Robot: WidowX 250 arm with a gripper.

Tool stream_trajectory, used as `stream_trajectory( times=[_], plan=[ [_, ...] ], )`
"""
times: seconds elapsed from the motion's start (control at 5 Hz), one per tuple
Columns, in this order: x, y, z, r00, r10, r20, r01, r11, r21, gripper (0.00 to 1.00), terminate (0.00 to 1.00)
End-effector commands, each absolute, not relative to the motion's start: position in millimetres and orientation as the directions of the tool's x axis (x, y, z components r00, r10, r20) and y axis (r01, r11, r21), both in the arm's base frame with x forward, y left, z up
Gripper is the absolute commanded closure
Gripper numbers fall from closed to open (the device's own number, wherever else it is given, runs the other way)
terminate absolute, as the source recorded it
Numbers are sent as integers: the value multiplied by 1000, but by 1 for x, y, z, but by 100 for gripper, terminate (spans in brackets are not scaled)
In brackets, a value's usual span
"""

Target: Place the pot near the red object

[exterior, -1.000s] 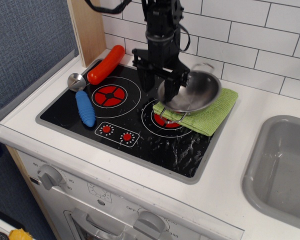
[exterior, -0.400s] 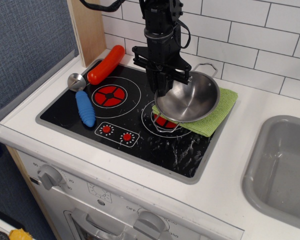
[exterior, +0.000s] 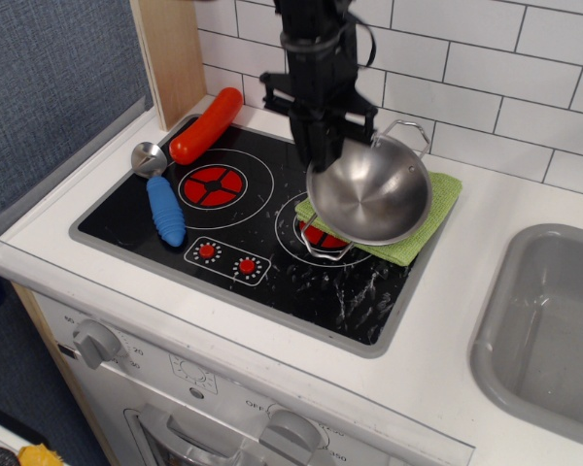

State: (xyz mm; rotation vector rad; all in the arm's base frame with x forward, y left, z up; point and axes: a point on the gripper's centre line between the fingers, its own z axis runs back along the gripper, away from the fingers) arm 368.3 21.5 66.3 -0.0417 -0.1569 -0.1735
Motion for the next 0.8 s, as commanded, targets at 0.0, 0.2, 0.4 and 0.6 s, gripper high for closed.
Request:
stream_trajectory(
  times=[0.0, 0.2, 0.4, 0.6],
  plan=[
    [380, 63, 127, 961, -124, 247, 132, 991, -15, 100, 0],
    [388, 92, 120, 973, -85, 216, 84, 996, 13, 100, 0],
    [393, 114, 104, 981, -67, 180, 56, 997, 61, 100, 0],
    [397, 132, 89, 989, -31, 146, 20, 997, 80, 100, 0]
  ],
)
